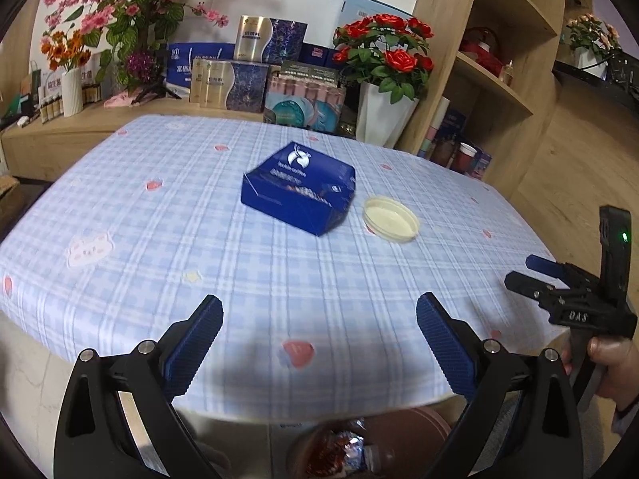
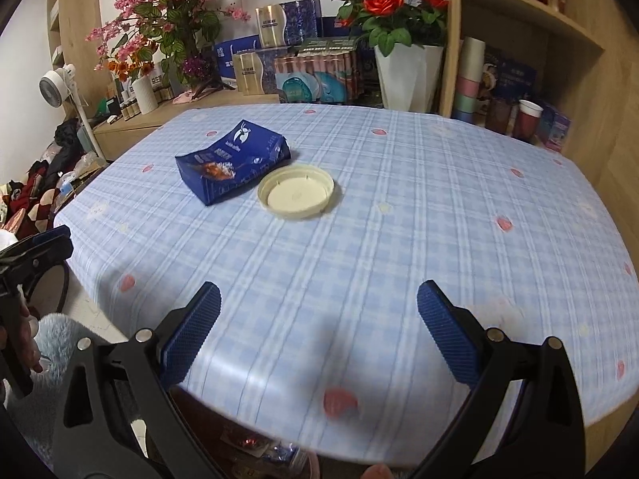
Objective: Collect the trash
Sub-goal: 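Move both tools toward the cream cup lid and blue coffee bag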
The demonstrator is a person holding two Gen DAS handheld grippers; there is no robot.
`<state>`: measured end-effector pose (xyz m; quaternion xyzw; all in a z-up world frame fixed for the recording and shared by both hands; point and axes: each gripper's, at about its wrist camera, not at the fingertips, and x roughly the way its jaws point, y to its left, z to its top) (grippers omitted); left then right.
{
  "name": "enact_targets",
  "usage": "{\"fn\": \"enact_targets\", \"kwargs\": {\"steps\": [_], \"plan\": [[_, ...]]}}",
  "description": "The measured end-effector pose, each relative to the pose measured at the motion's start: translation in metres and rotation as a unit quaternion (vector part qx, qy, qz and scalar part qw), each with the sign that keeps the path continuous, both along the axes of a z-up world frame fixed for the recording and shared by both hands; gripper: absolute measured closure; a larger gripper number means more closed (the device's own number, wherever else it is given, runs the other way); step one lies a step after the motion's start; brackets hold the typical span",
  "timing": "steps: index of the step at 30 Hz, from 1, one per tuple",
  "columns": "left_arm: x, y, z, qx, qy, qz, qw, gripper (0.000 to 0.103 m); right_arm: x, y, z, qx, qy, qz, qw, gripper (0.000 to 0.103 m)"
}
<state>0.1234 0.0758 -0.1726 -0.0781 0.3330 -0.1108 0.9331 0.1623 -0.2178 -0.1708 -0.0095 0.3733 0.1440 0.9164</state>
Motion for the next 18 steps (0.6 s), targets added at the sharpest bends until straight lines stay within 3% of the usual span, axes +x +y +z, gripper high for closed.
{"fn": "enact_targets", "kwargs": {"steps": [11, 18], "plan": [[0.048, 0.014, -0.001, 0.013, -0.004, 0.019, 0.9997, 0.008, 0.097, 0.021, -0.023, 0.036, 0.073, 0.008, 0.997, 0.006], [0.075, 0.015, -0.011, 0.003, 0.015, 0.020, 0.9997, 0.008, 0.139, 0.062, -0.041, -0.014, 0.081, 0.038, 0.996, 0.006]]}}
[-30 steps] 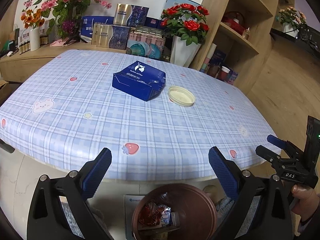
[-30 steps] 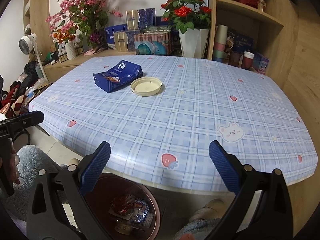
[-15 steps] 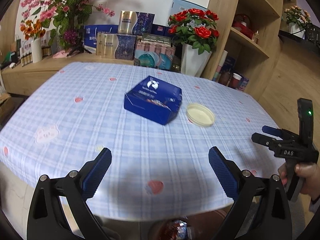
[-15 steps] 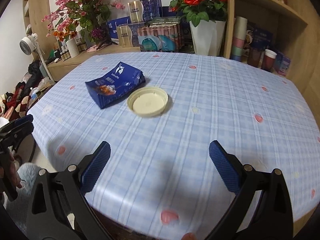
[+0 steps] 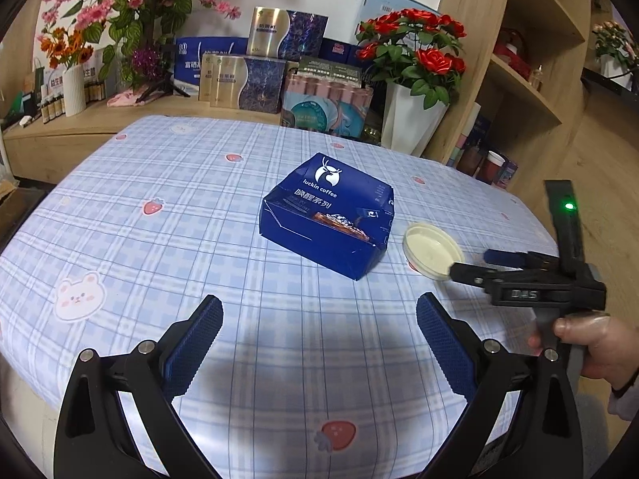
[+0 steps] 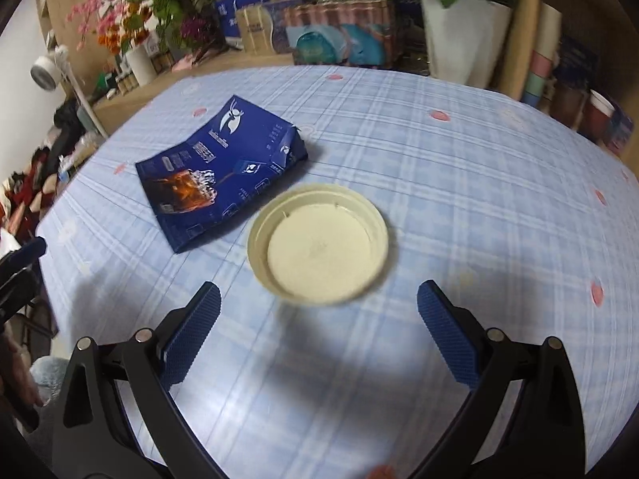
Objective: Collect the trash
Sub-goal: 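Move both tools toward the cream cup lid and blue coffee bag, then grasp the cream cup lid with the right tool while the left tool grasps the blue luckin coffee bag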
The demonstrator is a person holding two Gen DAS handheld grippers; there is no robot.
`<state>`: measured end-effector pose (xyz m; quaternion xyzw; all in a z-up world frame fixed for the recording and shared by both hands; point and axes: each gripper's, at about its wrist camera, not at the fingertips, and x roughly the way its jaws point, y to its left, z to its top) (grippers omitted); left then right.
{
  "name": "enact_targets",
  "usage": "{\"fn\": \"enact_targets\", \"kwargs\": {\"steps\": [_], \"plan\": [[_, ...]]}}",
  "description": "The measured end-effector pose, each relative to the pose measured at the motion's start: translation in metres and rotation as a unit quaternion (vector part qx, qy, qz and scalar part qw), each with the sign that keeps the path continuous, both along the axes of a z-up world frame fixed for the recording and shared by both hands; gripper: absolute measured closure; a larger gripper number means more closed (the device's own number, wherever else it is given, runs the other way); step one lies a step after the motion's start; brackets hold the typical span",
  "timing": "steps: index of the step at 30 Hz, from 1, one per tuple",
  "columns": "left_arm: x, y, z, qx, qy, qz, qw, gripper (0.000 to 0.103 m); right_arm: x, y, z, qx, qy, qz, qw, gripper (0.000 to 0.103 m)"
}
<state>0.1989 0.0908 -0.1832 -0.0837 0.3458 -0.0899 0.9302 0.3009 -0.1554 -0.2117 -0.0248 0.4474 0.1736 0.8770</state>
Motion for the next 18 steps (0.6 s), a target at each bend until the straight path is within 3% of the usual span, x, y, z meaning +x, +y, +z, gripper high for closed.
{"fn": "enact_targets", "kwargs": {"steps": [9, 14, 18], "plan": [[0.027, 0.003, -0.007, -0.035, 0.021, 0.011, 0.9991, 0.008, 0.027, 0.023, -0.023, -0.052, -0.004, 0.012, 0.999, 0.006], [0.035, -0.002, -0.013, -0.036, 0.030, 0.007, 0.9989, 0.008, 0.036, 0.022, -0.029, -0.048, 0.010, 0.005, 0.999, 0.006], [0.043, -0.004, -0.017, -0.048, 0.042, 0.008, 0.9979, 0.008, 0.035, 0.019, -0.027, -0.042, 0.000, 0.000, 0.999, 0.015]]}}
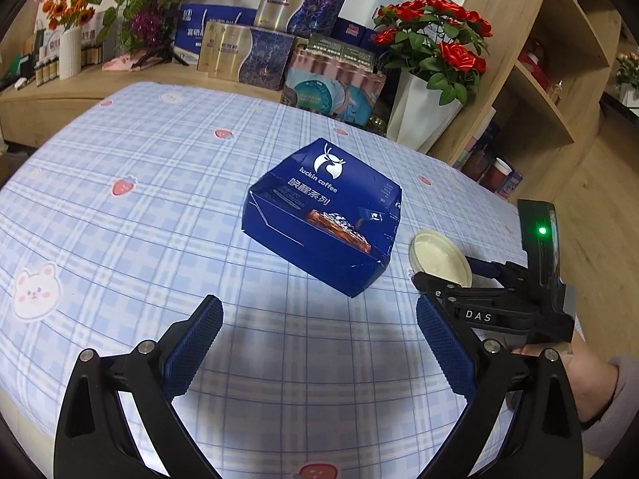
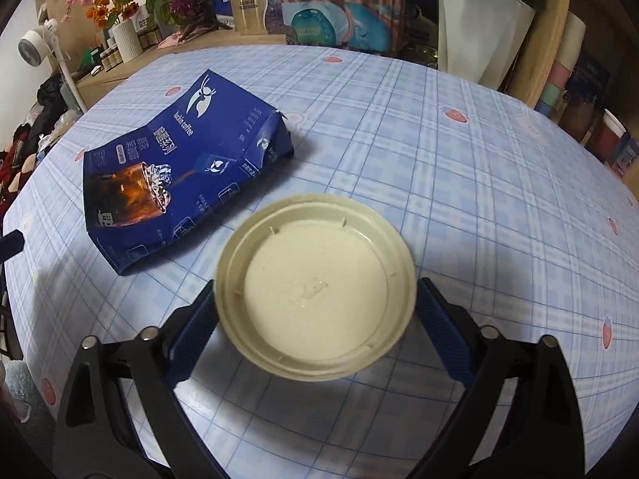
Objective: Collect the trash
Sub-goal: 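Grasp the cream cup lid with the right tool while the left tool grasps the blue luckin coffee bag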
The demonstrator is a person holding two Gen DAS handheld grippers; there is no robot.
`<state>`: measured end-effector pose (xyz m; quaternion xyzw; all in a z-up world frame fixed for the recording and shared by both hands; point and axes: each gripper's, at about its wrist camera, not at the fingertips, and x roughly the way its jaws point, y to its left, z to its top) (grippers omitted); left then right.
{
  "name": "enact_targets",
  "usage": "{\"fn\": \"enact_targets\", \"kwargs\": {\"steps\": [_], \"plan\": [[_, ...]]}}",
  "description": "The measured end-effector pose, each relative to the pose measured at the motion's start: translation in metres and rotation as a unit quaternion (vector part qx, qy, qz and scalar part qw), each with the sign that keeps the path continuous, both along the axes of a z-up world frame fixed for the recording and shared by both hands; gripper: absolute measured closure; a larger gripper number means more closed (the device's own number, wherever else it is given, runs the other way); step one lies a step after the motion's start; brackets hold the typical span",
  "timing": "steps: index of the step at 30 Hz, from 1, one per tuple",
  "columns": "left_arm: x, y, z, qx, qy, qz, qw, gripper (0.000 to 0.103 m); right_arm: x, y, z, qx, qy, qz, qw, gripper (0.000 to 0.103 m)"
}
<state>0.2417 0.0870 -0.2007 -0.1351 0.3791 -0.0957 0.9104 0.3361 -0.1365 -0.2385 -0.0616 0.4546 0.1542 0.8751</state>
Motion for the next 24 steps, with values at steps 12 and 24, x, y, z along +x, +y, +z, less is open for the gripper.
{"fn": "enact_targets", "kwargs": {"steps": [12, 24], "plan": [[0.050, 0.004, 0.012, 0.032, 0.015, -0.027, 0.9990, 0.011, -0.015, -0.020, 0.012, 0.051, -0.046, -0.030, 0.997, 0.018], [0.137, 0.012, 0.013, 0.101, 0.035, -0.092, 0.9900, 0.031, -0.014, -0.029, 0.012, 0.085, -0.041, -0.032, 0.995, 0.018]]}}
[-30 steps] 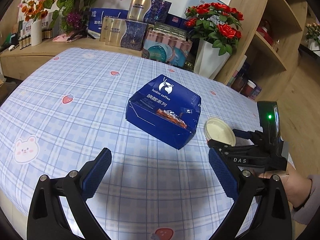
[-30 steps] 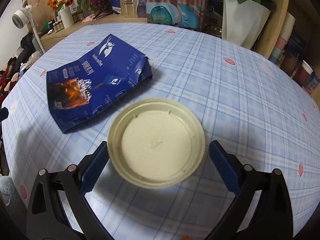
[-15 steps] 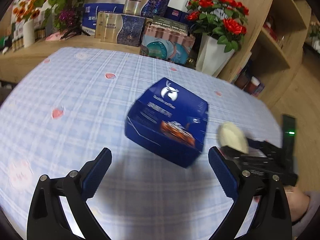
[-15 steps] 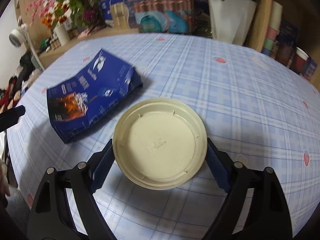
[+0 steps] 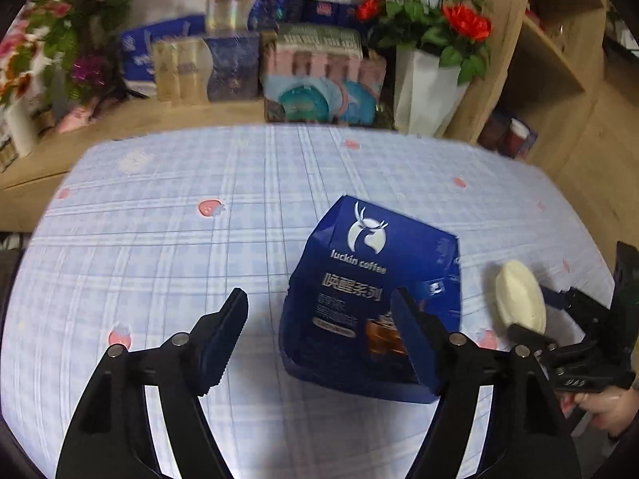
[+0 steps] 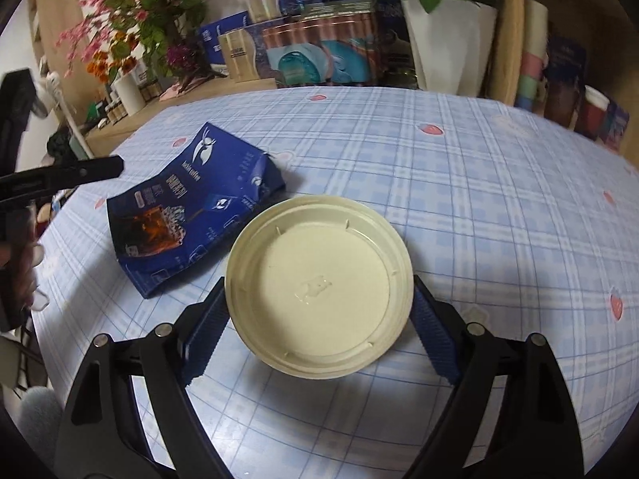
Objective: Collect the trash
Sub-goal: 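Grasp the cream cup lid with the right tool while the left tool grasps the blue luckin coffee bag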
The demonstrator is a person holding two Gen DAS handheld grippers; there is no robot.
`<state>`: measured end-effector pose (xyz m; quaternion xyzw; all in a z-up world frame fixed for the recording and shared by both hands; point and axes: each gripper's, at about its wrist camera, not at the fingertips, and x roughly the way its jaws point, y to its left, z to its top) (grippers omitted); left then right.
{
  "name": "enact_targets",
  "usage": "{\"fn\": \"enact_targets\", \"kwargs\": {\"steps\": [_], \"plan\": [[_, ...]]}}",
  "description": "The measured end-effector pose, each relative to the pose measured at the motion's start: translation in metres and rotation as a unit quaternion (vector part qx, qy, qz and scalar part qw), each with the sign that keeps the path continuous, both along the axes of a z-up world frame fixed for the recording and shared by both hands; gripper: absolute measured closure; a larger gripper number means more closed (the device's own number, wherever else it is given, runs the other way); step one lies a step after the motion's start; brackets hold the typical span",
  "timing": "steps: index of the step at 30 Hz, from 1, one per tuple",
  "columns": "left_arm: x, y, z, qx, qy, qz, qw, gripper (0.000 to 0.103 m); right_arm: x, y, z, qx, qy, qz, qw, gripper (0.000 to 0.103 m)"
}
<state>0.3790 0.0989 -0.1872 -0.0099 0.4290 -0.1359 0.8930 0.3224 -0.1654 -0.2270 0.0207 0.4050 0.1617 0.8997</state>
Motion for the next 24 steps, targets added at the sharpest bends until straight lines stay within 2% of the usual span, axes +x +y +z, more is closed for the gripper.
{"fn": "enact_targets", "kwargs": {"steps": [2, 6, 15, 19, 22, 24], "plan": [[0.011, 0.005, -0.007, -0.007, 0.018, 0.000, 0.9998, 0.034, 0.000, -0.001, -0.001, 0.005, 0.002, -0.001, 1.000, 0.018], [0.026, 0.016, -0.021, -0.051, 0.057, 0.004, 0.9971, 0.036, 0.000, -0.001, -0.001, 0.005, 0.002, 0.002, 1.000, 0.018], [0.023, 0.008, -0.030, -0.081, 0.086, -0.007, 0.9929, 0.039, 0.002, 0.002, -0.003, 0.005, 0.009, 0.008, 1.000, 0.018], [0.014, -0.006, -0.032, -0.086, 0.105, -0.043, 0.9898, 0.048, 0.003, 0.001, -0.004, 0.005, 0.013, 0.005, 1.000, 0.018], [0.003, -0.017, -0.029, -0.111, 0.123, -0.072, 0.9835, 0.048, 0.004, 0.001, -0.005, -0.001, 0.018, -0.005, 1.000, 0.018], [-0.004, -0.025, -0.026, -0.100, 0.114, -0.089, 0.9844, 0.048, 0.006, -0.003, -0.006, 0.002, 0.020, -0.018, 1.000, 0.018]]}}
